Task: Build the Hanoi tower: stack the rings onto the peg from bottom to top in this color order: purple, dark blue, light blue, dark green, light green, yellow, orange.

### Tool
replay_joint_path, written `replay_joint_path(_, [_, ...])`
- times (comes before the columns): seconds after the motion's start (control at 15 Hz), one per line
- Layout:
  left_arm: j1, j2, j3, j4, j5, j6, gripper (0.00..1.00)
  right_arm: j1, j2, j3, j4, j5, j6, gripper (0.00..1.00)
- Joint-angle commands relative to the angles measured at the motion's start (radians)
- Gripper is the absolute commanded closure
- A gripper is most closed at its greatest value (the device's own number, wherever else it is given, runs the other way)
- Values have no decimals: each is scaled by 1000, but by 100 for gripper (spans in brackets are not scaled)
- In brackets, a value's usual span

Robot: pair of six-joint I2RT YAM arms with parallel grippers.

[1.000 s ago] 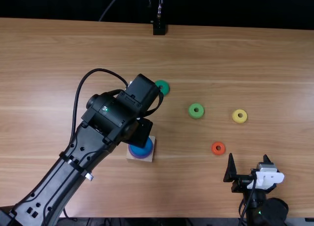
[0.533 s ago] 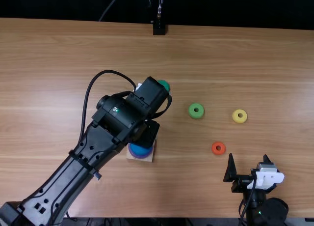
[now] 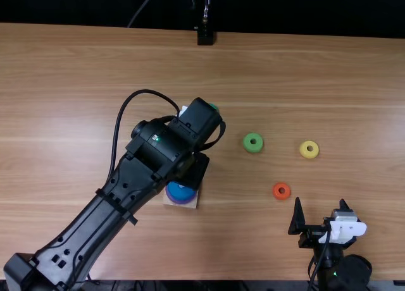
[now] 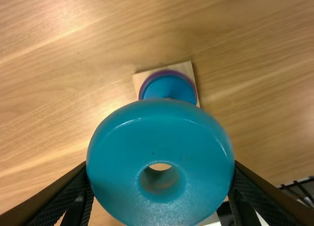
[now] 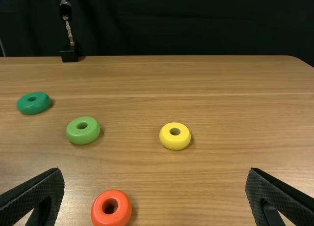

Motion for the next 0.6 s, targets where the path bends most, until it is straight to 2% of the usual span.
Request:
replay_joint_path(0.0, [-12, 29, -29, 7, -6, -4, 100, -9, -10, -66, -75, -6, 2, 0])
replay_joint_path(0.53, [-38, 31, -56, 11, -6, -6, 100, -9, -10, -66, -75, -6, 2, 0])
